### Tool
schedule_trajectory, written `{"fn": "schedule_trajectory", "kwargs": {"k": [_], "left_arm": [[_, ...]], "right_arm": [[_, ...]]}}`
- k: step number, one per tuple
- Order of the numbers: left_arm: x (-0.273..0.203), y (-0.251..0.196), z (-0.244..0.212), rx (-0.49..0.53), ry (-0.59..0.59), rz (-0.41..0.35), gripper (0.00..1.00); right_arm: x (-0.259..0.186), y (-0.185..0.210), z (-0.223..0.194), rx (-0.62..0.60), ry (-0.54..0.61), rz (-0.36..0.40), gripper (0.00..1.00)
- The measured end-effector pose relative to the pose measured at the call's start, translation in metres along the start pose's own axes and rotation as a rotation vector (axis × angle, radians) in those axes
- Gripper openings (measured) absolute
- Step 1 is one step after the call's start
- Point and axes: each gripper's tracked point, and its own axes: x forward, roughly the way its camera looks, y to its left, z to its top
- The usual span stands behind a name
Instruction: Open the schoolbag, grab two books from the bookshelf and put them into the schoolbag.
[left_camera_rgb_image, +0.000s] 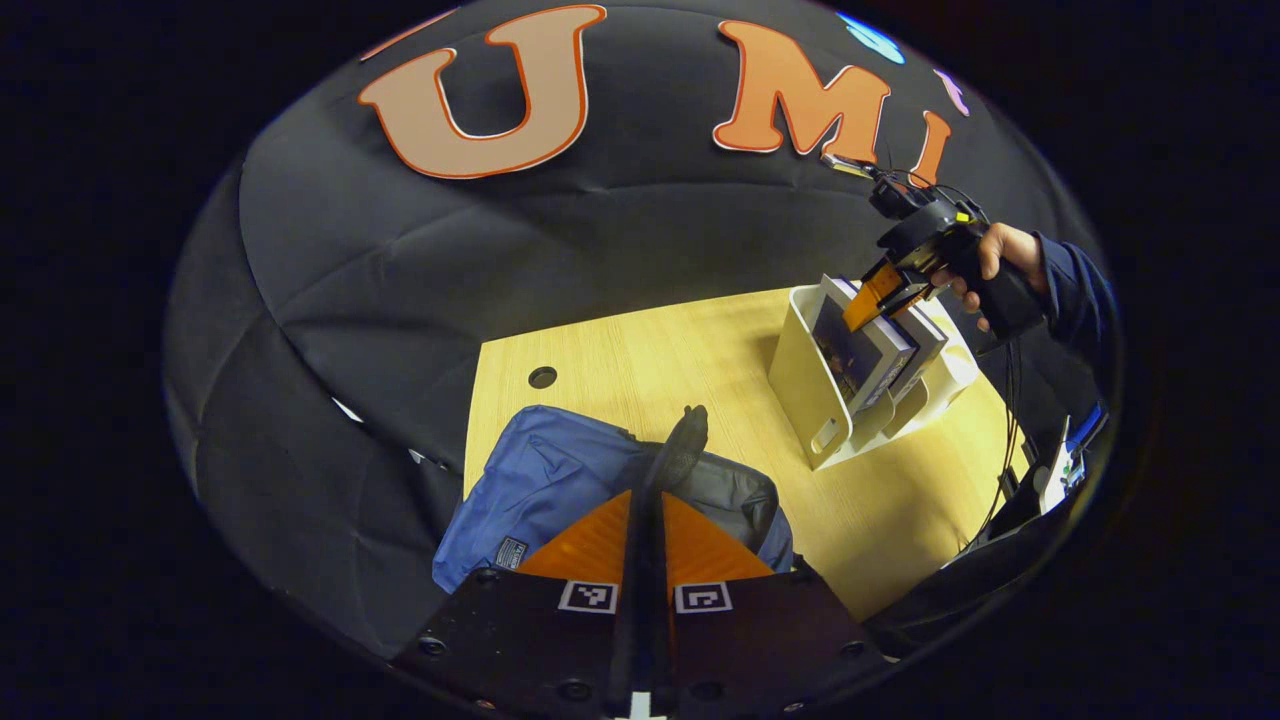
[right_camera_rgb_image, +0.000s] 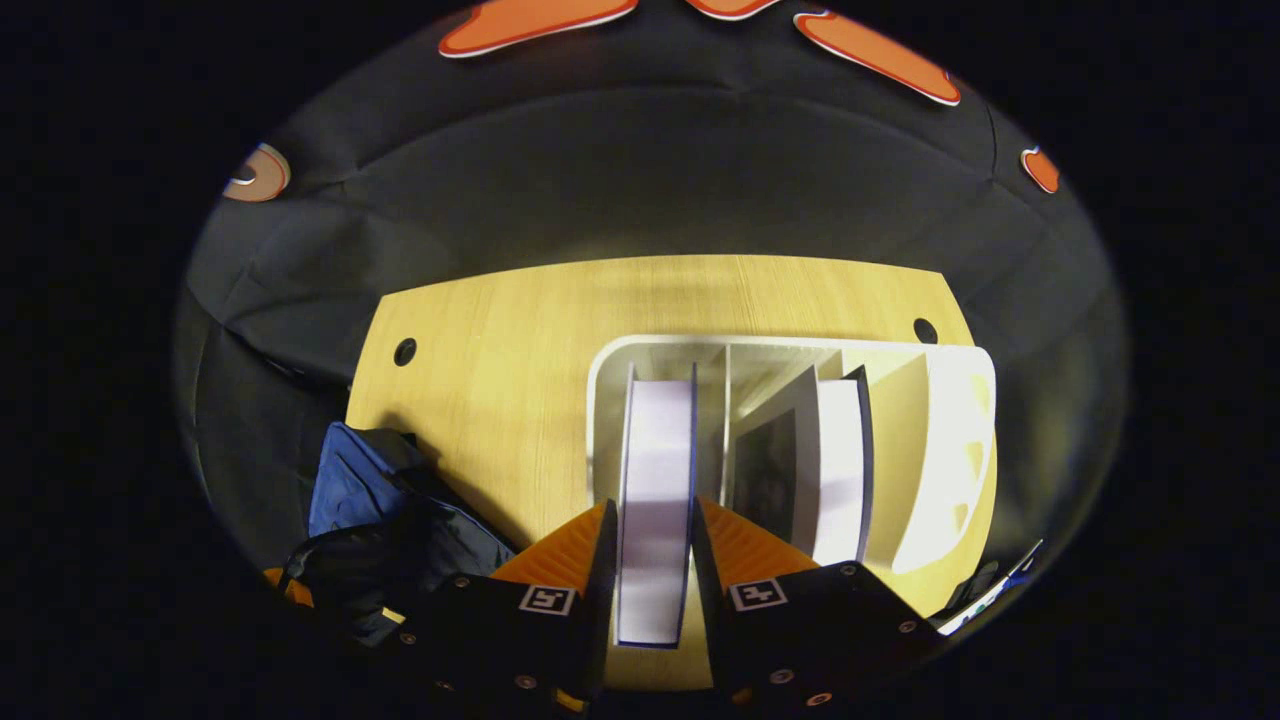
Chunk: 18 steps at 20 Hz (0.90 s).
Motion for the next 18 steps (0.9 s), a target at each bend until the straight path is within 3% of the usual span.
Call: {"fn": "schedule_trajectory", "kwargs": {"k": [1, 7, 8, 9, 10, 11, 12, 18], "left_arm": [[0.000, 0.001, -0.002, -0.006, 0.001, -0.002, 0.07], [-0.003, 0.000, -0.013, -0.026, -0.003, -0.018, 0.07], [-0.004, -0.002, -0.015, -0.025, -0.003, -0.022, 0.07], [-0.003, -0.003, -0.017, -0.023, -0.005, -0.025, 0.07], [-0.003, -0.004, -0.018, -0.021, -0.005, -0.027, 0.07], [-0.005, -0.005, -0.021, -0.022, -0.005, -0.031, 0.07], [-0.004, -0.007, -0.022, -0.023, -0.003, -0.033, 0.06], [-0.005, -0.018, -0.027, -0.001, -0.003, -0.050, 0.06]], "right_arm": [[0.000, -0.001, -0.003, 0.002, 0.026, -0.003, 0.36], [-0.002, -0.003, -0.011, 0.004, 0.081, -0.001, 0.30], [-0.002, -0.003, -0.013, 0.001, 0.085, 0.005, 0.22], [-0.005, -0.002, -0.014, 0.003, 0.088, 0.009, 0.29], [-0.009, -0.002, -0.013, 0.003, 0.081, 0.011, 0.28], [-0.016, -0.003, -0.014, 0.002, 0.080, 0.014, 0.36], [-0.023, -0.004, -0.013, 0.001, 0.072, 0.018, 0.27], [-0.083, -0.019, -0.014, 0.007, 0.013, 0.074, 0.26]]}}
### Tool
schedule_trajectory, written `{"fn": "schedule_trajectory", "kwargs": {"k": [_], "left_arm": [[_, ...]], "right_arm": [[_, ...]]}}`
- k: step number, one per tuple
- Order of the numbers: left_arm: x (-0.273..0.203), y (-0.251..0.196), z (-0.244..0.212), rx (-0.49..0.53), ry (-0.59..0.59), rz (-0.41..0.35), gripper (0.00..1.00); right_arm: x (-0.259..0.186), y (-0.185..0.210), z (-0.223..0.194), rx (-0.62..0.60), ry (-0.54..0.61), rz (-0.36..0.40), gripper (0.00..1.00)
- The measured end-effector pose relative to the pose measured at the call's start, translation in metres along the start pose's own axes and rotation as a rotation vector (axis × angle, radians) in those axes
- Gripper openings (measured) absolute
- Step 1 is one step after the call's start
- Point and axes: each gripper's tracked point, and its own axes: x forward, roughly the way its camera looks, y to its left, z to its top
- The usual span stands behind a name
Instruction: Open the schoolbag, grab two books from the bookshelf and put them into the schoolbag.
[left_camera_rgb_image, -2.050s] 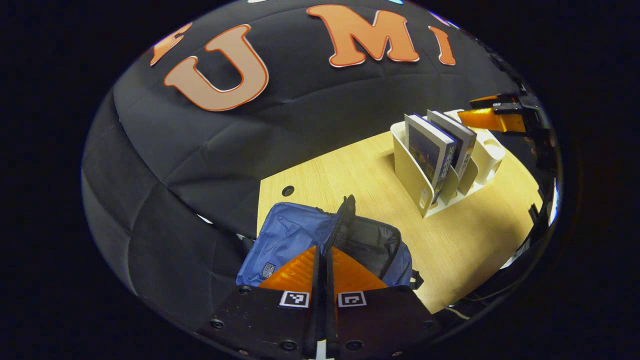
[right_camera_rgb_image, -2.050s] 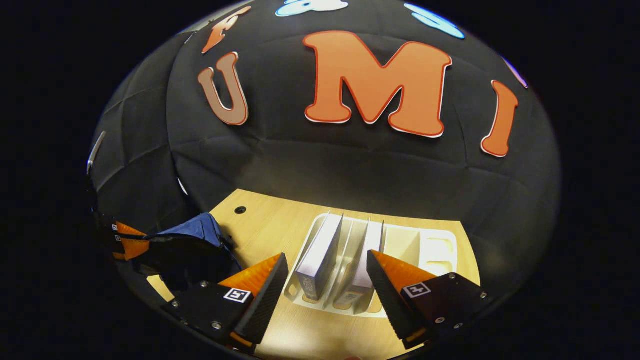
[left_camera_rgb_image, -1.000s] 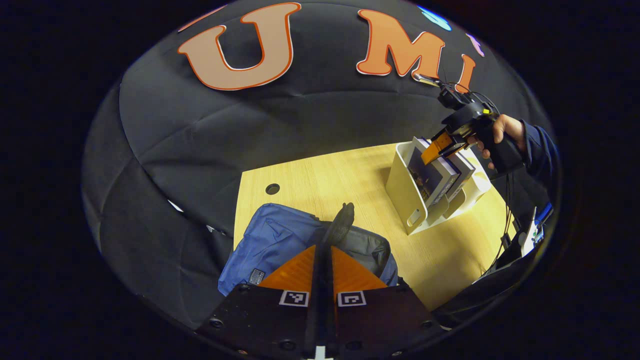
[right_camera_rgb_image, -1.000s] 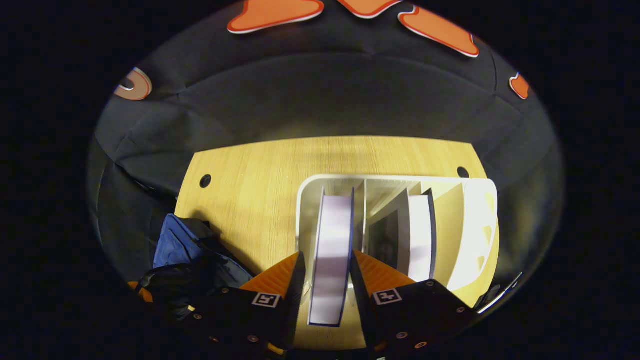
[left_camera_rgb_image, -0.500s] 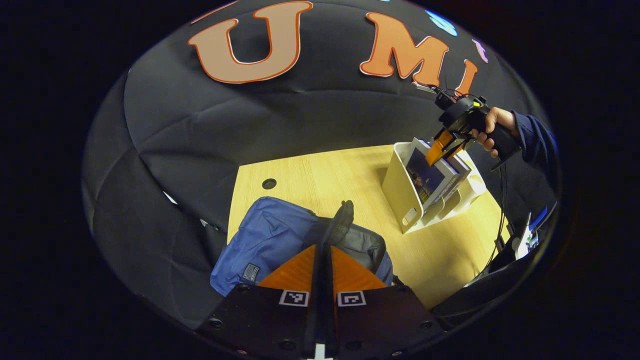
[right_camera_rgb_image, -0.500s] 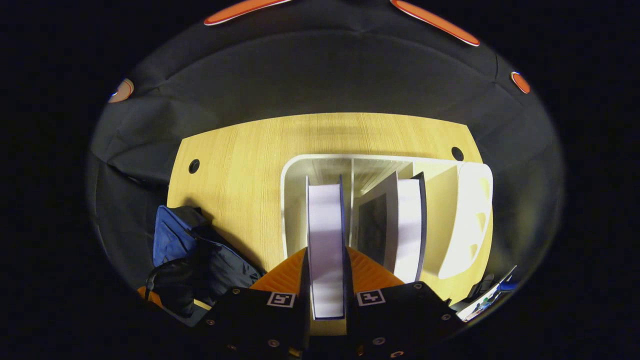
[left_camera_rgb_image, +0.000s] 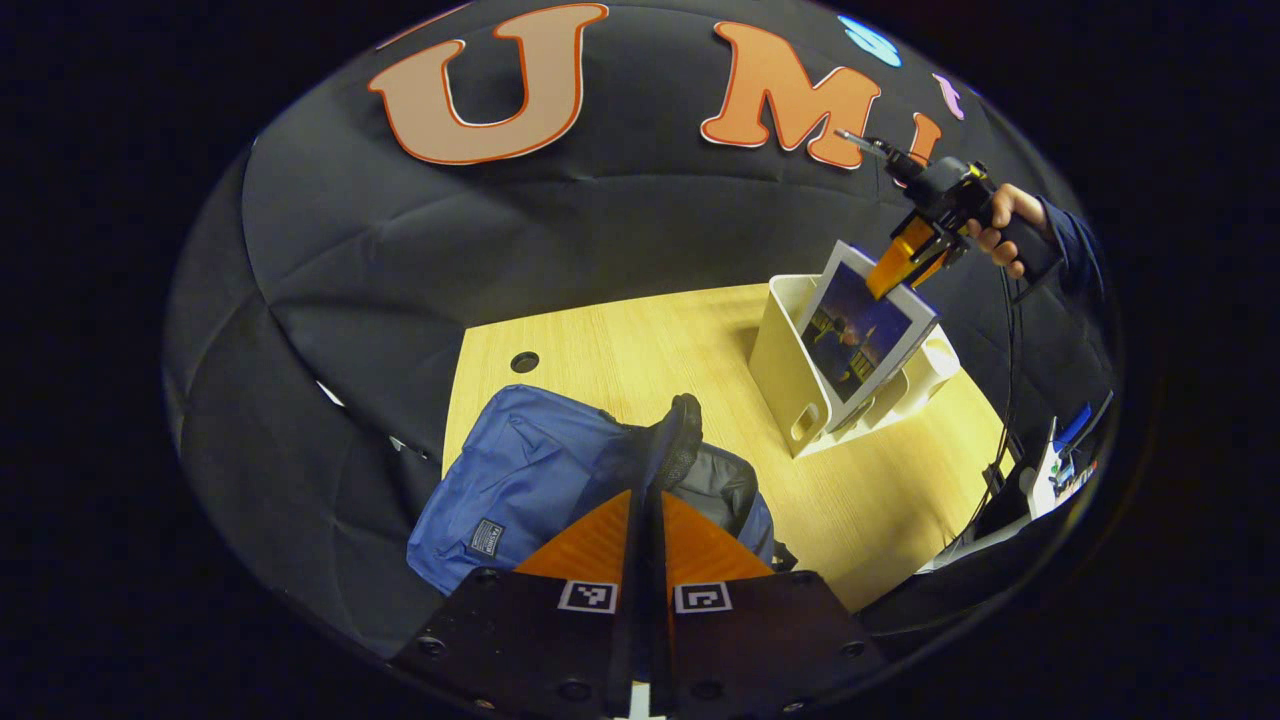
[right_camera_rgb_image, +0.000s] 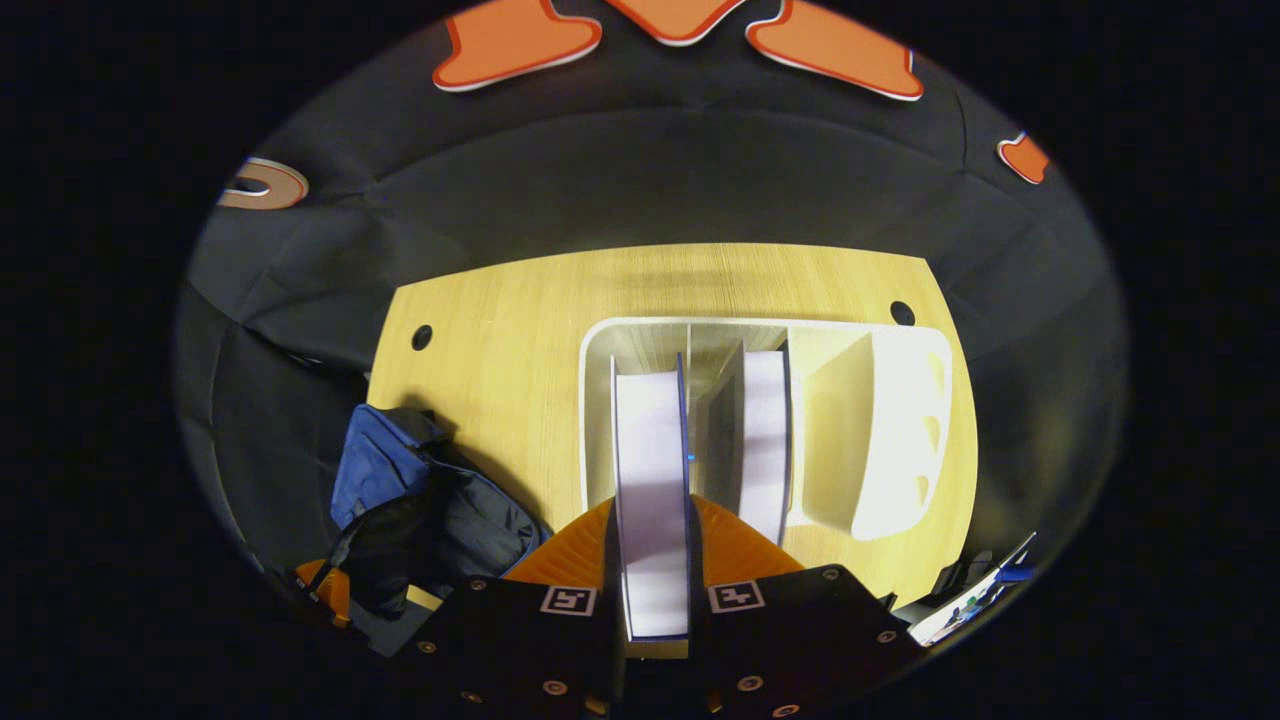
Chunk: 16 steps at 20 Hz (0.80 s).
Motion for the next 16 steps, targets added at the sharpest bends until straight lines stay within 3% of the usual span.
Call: {"fn": "schedule_trajectory", "kwargs": {"k": [3, 4, 5, 8, 13, 16], "left_arm": [[0.002, -0.006, -0.001, 0.007, 0.005, -0.012, 0.07], [0.002, -0.005, 0.000, 0.012, 0.007, -0.010, 0.02], [0.002, -0.004, 0.001, 0.012, 0.008, -0.006, 0.07], [0.000, 0.001, 0.004, 0.012, 0.024, -0.002, 0.07], [-0.007, 0.015, 0.022, 0.093, 0.043, 0.041, 0.07], [-0.007, 0.018, 0.031, 0.118, 0.054, 0.053, 0.07]], "right_arm": [[-0.040, -0.002, 0.002, -0.007, -0.048, 0.032, 0.25], [-0.054, -0.003, 0.003, -0.010, -0.067, 0.046, 0.25], [-0.066, -0.001, 0.001, -0.007, -0.085, 0.068, 0.25], [-0.098, 0.004, -0.005, 0.011, -0.138, 0.133, 0.25], [-0.121, 0.041, -0.032, 0.030, -0.194, 0.284, 0.25], [-0.111, 0.064, -0.050, 0.056, -0.203, 0.366, 0.25]]}}
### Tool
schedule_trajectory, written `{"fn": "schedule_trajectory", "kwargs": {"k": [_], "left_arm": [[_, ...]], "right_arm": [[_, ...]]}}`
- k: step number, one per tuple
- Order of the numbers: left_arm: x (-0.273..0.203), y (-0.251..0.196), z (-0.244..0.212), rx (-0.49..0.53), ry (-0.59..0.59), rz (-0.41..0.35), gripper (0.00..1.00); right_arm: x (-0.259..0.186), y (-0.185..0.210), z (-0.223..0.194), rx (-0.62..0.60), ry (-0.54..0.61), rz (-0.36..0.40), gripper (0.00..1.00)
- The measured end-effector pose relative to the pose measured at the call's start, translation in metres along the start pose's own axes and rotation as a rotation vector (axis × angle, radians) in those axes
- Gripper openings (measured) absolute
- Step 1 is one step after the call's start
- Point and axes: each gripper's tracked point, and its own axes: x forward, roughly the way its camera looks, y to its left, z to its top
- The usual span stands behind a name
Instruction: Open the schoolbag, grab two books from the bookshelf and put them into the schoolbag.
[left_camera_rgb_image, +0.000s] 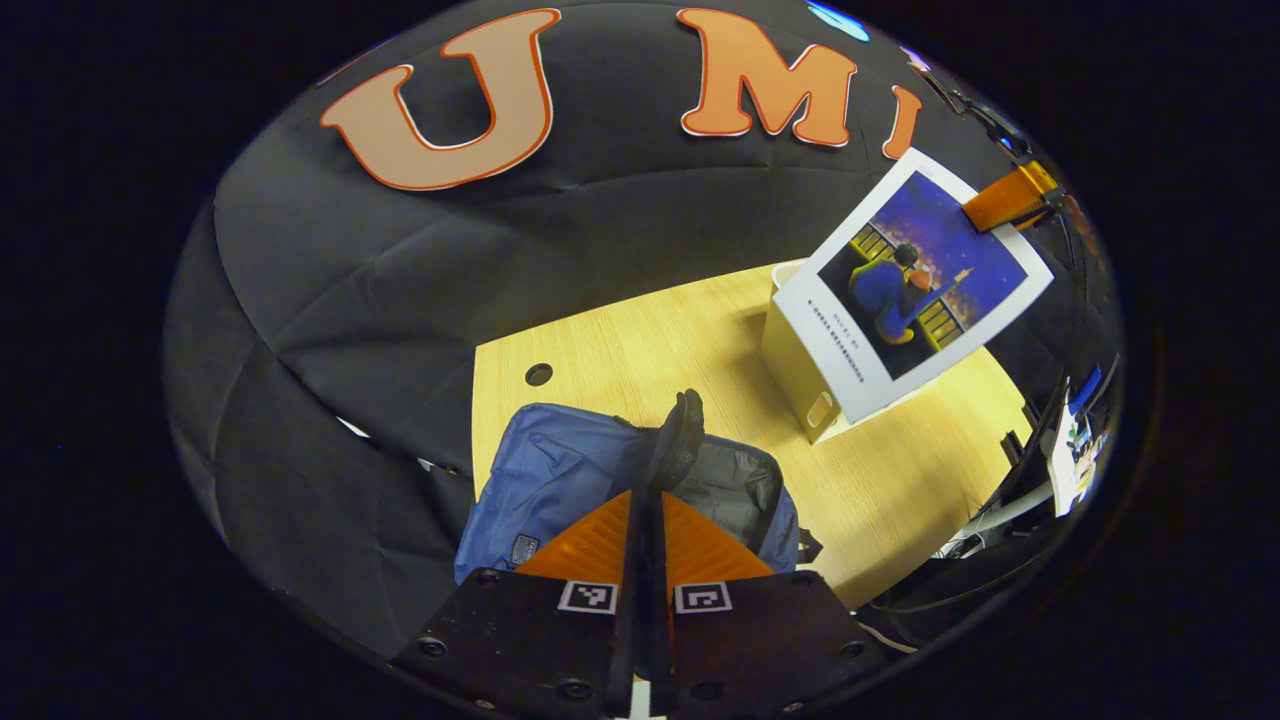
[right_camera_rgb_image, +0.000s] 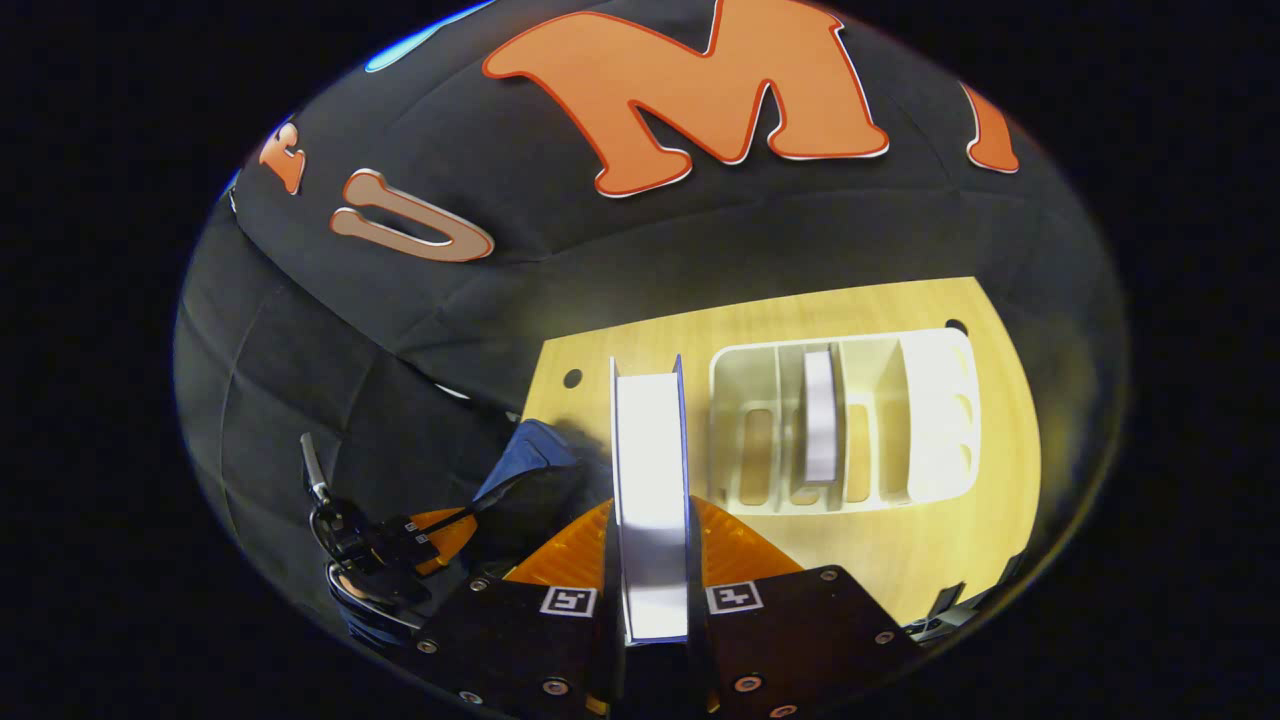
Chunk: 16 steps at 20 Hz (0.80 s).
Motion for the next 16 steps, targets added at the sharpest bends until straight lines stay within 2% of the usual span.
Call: {"fn": "schedule_trajectory", "kwargs": {"k": [6, 12, 16], "left_arm": [[0.005, 0.007, -0.005, 0.000, 0.035, 0.000, 0.07], [0.009, 0.011, -0.003, 0.002, 0.057, 0.010, 0.07], [0.009, 0.009, -0.003, -0.003, 0.066, 0.005, 0.07]], "right_arm": [[0.051, 0.024, -0.071, 0.088, 0.091, 0.120, 0.24], [0.091, 0.031, -0.113, 0.171, 0.095, 0.166, 0.24], [0.116, 0.027, -0.137, 0.268, 0.074, 0.186, 0.23]]}}
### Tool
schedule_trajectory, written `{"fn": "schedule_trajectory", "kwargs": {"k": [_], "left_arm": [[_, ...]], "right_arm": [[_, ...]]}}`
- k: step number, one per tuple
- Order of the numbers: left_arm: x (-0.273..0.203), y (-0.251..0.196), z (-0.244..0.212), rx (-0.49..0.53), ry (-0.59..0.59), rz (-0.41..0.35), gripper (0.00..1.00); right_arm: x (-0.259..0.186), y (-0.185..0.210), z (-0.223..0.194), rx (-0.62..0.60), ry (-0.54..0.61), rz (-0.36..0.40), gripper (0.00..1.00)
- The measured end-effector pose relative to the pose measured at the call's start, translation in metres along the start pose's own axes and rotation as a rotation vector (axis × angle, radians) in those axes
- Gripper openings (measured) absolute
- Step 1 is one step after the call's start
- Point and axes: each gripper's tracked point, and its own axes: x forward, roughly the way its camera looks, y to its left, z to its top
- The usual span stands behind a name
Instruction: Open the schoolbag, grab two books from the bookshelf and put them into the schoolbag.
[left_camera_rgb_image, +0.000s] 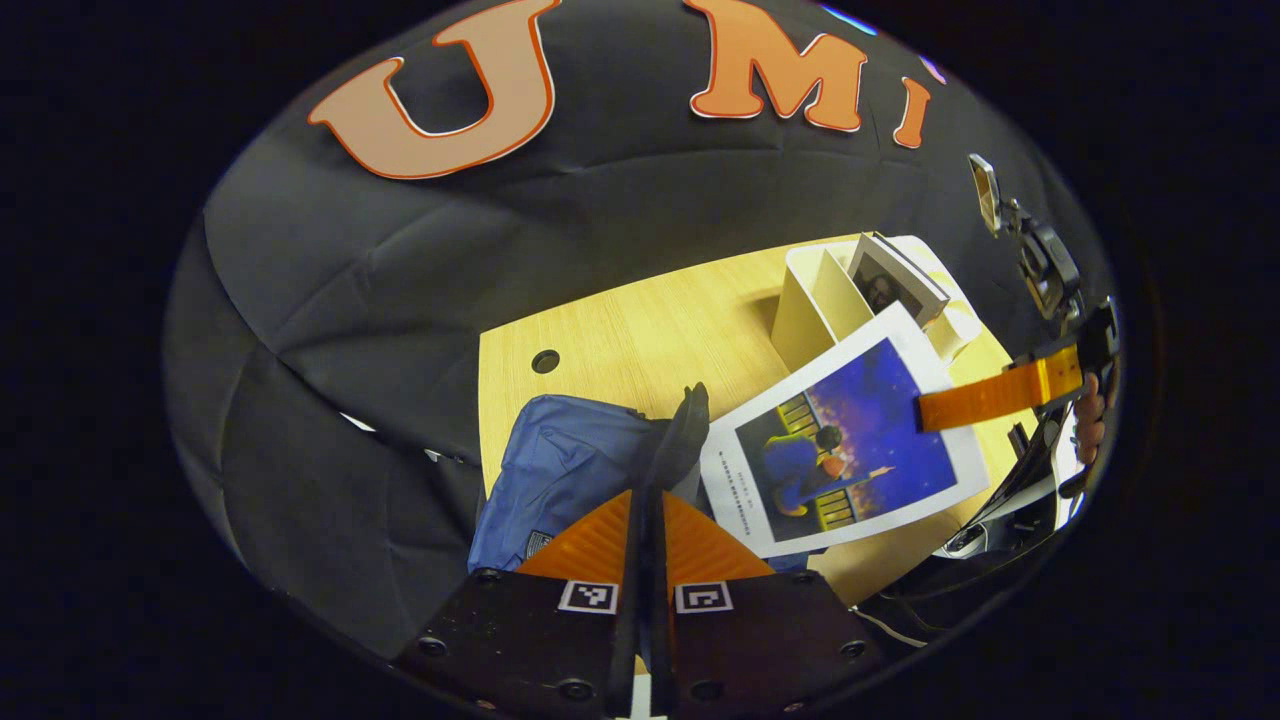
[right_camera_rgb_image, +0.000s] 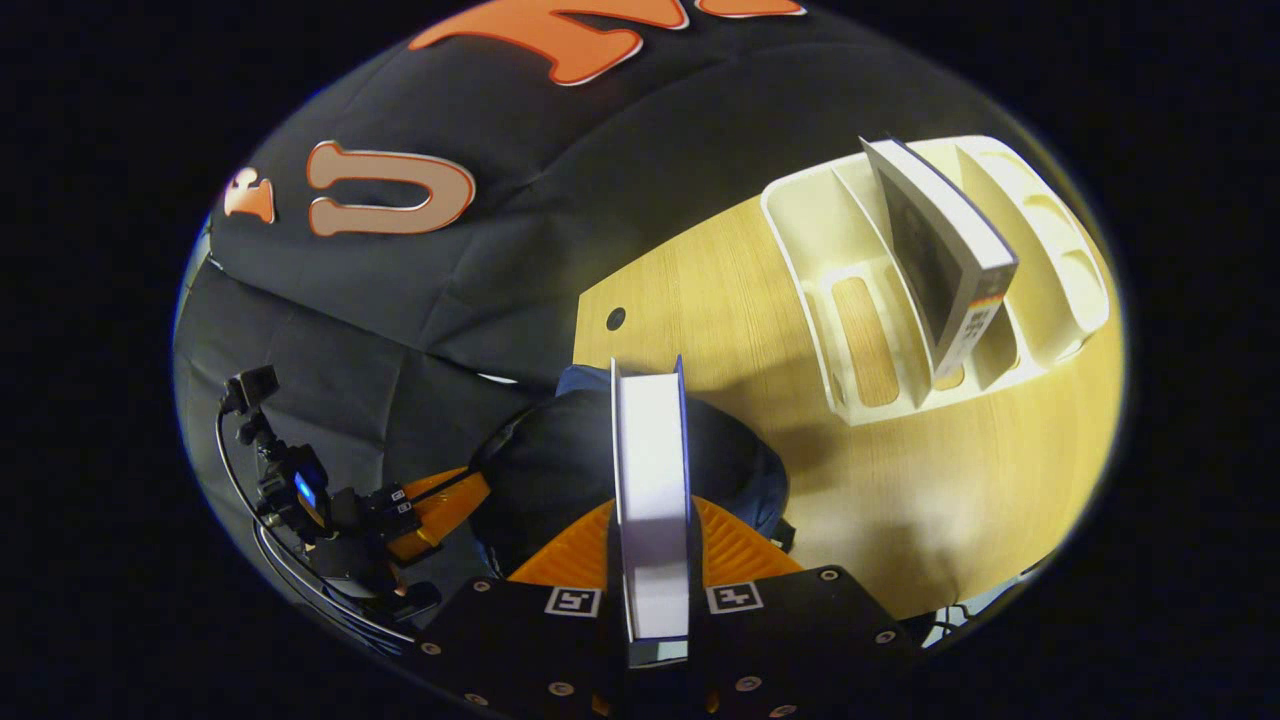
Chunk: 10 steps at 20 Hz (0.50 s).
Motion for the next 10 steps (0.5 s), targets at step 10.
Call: {"fn": "schedule_trajectory", "kwargs": {"k": [10], "left_arm": [[0.009, -0.022, 0.005, -0.013, 0.040, -0.042, 0.07]], "right_arm": [[0.071, -0.015, -0.040, 0.277, -0.025, 0.151, 0.23]]}}
